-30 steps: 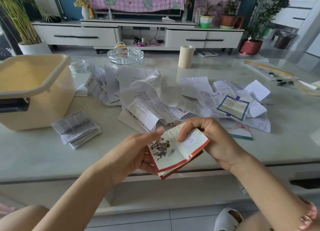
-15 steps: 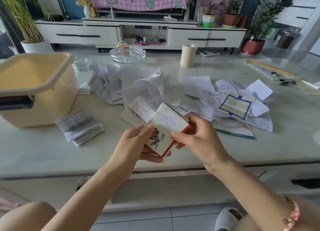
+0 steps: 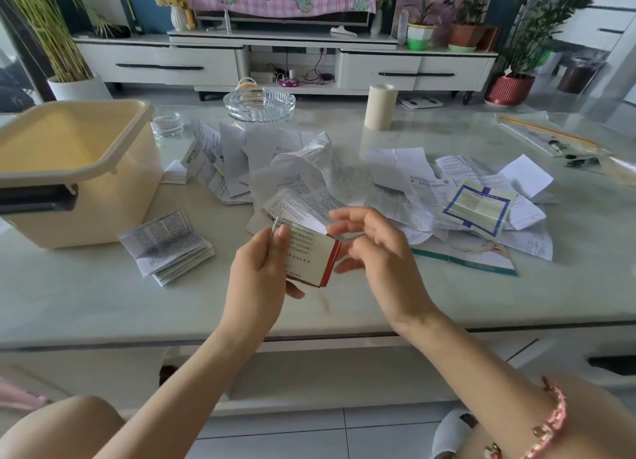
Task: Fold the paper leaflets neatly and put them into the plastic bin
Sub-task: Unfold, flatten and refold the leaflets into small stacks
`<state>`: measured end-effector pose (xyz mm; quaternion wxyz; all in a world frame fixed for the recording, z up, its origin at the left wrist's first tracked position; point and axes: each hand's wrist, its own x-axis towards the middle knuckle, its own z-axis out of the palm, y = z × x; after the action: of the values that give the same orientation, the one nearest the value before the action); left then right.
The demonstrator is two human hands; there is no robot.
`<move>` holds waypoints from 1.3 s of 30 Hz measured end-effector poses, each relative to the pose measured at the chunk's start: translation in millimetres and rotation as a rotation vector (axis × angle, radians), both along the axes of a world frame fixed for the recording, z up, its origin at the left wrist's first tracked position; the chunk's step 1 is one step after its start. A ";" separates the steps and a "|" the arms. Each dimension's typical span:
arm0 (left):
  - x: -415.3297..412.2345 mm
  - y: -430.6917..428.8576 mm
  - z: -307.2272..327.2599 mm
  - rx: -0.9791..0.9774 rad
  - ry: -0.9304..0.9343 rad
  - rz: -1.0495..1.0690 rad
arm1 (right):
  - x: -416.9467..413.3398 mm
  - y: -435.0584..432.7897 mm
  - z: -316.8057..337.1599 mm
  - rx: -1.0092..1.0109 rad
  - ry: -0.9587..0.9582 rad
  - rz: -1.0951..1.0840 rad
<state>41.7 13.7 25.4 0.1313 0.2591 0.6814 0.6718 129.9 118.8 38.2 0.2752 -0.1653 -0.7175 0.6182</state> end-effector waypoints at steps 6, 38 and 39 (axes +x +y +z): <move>1.5 0.0 -7.1 0.040 0.142 0.062 | -14.2 -14.9 -3.6 -0.028 -0.123 0.070; -95.1 -101.4 -39.2 -0.718 0.714 0.198 | -103.2 -44.7 -20.8 -0.231 -0.282 0.090; -95.1 -102.9 -40.3 -0.715 0.720 0.194 | -108.5 -46.9 -21.1 -0.207 -0.267 0.104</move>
<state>-53.4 -89.3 -14.9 -0.0940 0.3484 0.8913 0.2744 21.4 71.9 17.1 0.1266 -0.2360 -0.6876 0.6749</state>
